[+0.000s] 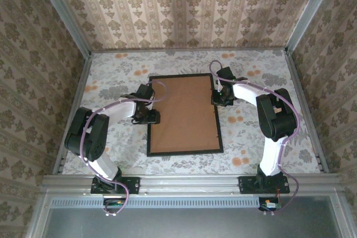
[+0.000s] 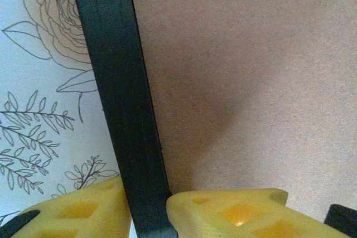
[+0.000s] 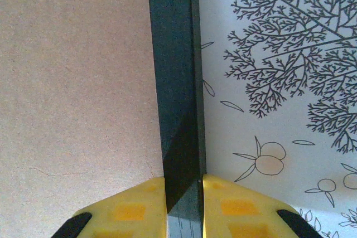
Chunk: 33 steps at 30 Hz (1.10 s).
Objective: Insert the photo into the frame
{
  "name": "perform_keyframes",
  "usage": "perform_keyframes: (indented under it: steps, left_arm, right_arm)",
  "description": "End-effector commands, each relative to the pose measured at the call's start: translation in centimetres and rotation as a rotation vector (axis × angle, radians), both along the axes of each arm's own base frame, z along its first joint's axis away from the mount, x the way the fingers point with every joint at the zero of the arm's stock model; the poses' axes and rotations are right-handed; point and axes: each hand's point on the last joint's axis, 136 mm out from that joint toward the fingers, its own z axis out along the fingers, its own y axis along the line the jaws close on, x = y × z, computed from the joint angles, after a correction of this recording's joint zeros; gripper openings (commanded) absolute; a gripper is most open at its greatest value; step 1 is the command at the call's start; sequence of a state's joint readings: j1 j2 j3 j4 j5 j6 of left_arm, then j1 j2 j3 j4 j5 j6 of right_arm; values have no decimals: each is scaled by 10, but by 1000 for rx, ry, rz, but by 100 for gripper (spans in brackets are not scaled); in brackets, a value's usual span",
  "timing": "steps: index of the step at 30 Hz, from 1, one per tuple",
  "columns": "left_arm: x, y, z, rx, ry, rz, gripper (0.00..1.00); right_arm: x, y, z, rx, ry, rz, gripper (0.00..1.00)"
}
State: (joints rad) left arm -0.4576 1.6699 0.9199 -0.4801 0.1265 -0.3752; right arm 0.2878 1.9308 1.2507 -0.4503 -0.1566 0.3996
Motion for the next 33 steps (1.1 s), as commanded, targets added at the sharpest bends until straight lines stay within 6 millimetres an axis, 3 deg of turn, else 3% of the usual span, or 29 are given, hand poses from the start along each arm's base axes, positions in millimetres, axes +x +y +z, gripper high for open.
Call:
perform_keyframes:
  steps: [1, 11, 24, 33]
  left_arm:
    - [-23, -41, -26, -163, 104, -63, 51]
    - [-17, -39, -11, -245, 73, -10, 53]
    - [-31, -18, -41, 38, 121, -120, 55]
    - [0, -24, -2, -18, 4, -105, 56]
  right_arm:
    - [-24, 19, -23, 32, 106, 34, 19]
    - [-24, 19, -23, 30, 105, 33, 19]
    - [-25, 17, -25, 21, 109, 32, 19]
    - [-28, -4, -24, -37, 111, -33, 18]
